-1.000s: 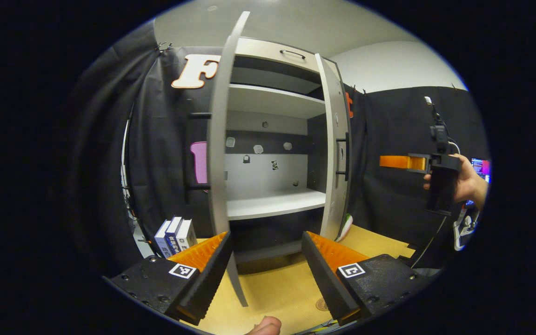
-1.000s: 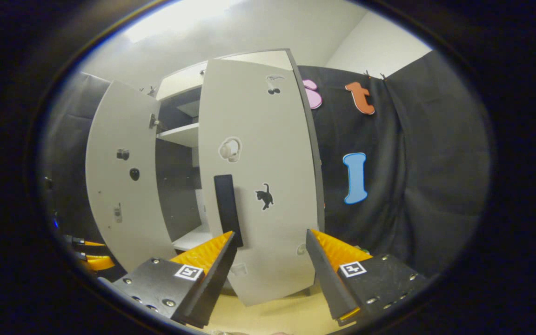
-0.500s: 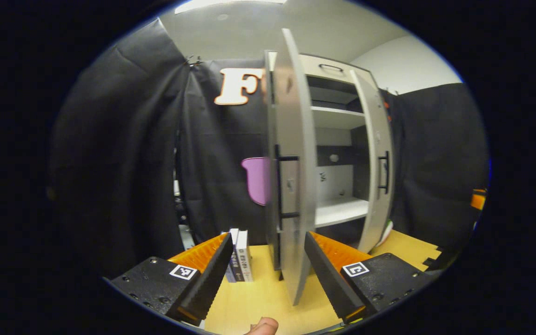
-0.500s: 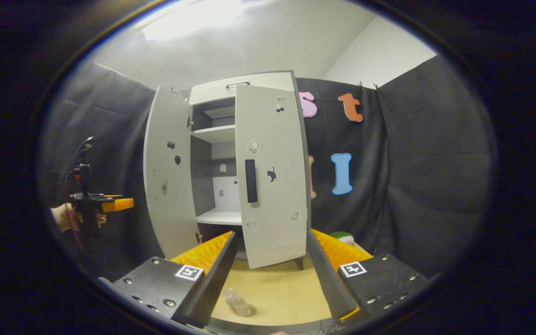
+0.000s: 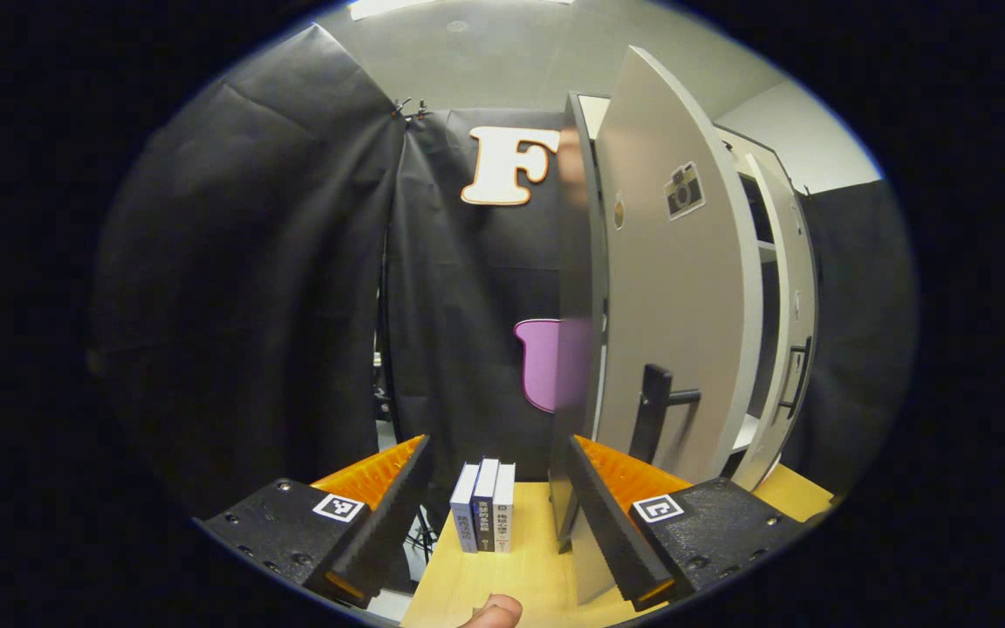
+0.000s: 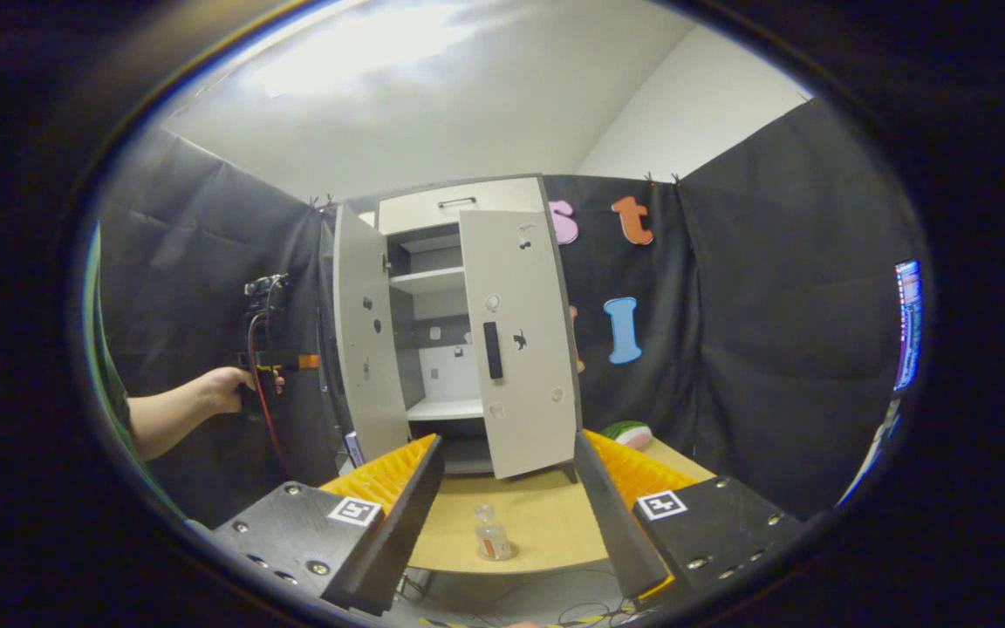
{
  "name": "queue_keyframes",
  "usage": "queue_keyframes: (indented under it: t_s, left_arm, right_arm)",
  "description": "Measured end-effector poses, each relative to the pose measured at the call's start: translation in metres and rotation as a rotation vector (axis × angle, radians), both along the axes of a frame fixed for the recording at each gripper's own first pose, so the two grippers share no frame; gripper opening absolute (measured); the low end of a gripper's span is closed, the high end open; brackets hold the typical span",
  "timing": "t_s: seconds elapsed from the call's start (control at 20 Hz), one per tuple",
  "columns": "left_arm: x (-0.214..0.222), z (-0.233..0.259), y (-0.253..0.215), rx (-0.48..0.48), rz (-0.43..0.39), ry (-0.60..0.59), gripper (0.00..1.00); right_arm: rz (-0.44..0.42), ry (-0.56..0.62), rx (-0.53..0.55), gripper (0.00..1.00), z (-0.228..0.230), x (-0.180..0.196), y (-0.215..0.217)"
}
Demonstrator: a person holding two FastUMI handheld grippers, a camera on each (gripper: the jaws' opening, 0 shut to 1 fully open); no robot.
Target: Grasp the bottle in the cabinet with the left hand and place it on the coaster, then close the right door with the right hand and the left door with the left hand.
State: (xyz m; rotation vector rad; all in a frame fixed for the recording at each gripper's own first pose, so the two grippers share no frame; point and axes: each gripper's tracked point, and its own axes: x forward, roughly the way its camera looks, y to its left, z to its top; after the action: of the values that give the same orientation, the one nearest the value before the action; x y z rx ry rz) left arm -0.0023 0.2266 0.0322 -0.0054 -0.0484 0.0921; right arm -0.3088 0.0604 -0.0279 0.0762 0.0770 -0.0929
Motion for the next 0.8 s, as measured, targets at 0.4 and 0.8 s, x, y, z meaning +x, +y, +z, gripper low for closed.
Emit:
queue_keyframes:
  t_s: [0.4,0.8]
  left_arm:
    - [0.022,0.008,-0.017,-0.023,0.033,0.022,0.9]
    - [0.022,0.013,-0.067,-0.013,-0.059,0.045,0.87]
  right_arm:
    - [-0.1,-0.024,-0.004,0.91,0.0,0.003,-0.024]
    - [-0.141,0.013,-0.093,0.91,-0.012,0.026,-0.045]
